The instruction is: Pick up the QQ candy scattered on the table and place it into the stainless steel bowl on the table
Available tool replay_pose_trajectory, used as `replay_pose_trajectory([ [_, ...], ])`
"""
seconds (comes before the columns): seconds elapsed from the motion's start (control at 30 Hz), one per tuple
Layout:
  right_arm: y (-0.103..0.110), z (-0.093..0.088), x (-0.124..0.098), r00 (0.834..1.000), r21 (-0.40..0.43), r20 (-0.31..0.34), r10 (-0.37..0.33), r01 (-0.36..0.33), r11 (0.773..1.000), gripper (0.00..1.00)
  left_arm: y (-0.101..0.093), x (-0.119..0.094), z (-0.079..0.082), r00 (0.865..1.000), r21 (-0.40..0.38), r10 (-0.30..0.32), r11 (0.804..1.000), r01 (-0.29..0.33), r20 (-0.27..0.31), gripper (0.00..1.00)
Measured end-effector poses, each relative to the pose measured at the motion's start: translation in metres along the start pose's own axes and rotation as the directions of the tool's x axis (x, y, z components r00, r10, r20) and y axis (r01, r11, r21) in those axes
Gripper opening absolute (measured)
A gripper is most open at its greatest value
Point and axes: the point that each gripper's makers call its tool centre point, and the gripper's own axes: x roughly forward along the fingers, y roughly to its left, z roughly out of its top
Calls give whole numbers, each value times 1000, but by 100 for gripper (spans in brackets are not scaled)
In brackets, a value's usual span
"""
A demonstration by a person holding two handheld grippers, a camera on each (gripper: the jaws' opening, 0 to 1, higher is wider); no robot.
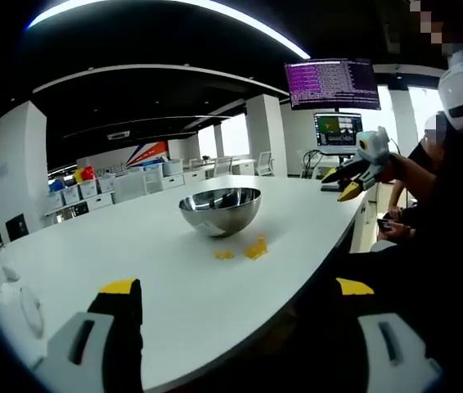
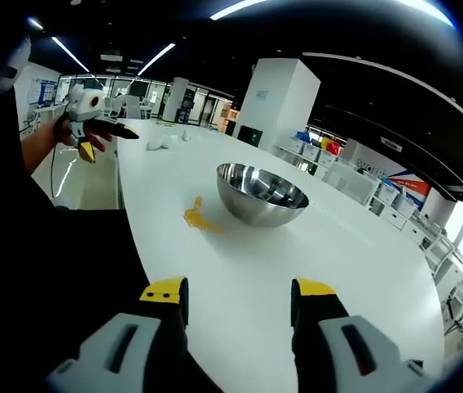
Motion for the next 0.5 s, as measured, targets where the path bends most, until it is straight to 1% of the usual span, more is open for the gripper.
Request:
replay_pose_trajectory([
  [0.33,-1,-2,0,1000,-2,-5,-1,1,1000,50,-2,1,-2,1000,-8,-6,1000,6,3,96],
  [0.5,-3,0,0,1000,-7,-3,-1,1,1000,50,-1,1,-1,1000,-9,-7,1000,7,7,96],
])
